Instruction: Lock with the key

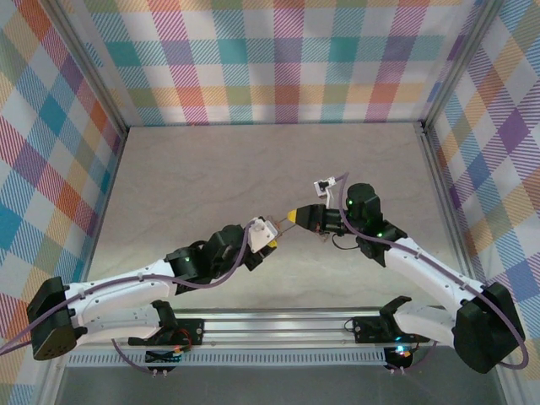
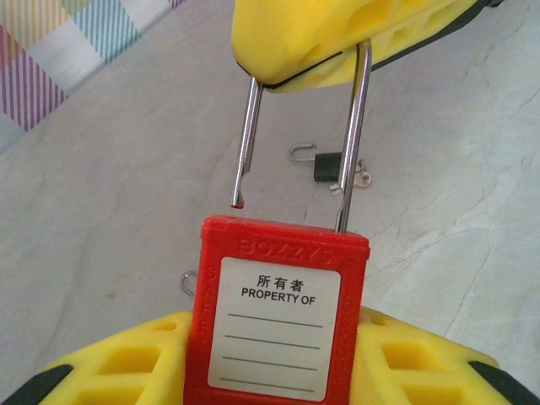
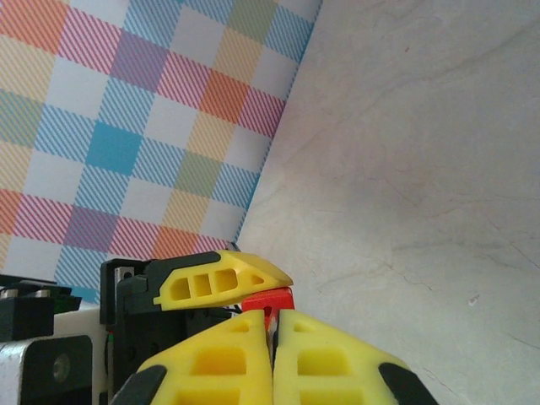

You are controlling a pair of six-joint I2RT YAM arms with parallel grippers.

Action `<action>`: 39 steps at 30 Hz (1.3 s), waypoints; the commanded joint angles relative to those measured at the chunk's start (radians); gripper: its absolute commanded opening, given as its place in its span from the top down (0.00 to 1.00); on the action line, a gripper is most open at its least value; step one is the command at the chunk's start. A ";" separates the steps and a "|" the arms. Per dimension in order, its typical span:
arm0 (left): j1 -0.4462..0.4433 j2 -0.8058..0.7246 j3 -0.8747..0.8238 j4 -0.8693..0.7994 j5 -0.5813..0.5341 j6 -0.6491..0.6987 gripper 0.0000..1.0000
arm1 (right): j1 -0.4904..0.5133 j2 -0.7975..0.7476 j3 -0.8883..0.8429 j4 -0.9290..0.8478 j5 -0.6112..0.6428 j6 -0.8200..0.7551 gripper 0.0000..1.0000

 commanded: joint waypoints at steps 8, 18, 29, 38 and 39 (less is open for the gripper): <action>-0.004 -0.120 -0.086 0.200 0.038 -0.013 1.00 | 0.029 -0.055 -0.027 0.091 -0.001 -0.056 1.00; -0.004 -0.162 -0.137 0.309 0.033 0.012 1.00 | 0.066 -0.043 -0.020 0.102 -0.016 -0.087 1.00; -0.004 -0.177 -0.173 0.425 0.009 0.029 1.00 | 0.094 -0.038 -0.010 0.088 -0.019 -0.117 1.00; -0.005 -0.203 -0.188 0.479 0.003 0.032 1.00 | 0.115 -0.028 -0.002 0.082 -0.021 -0.130 1.00; -0.005 -0.205 -0.189 0.486 0.001 0.036 1.00 | 0.116 -0.026 -0.002 0.080 -0.021 -0.131 1.00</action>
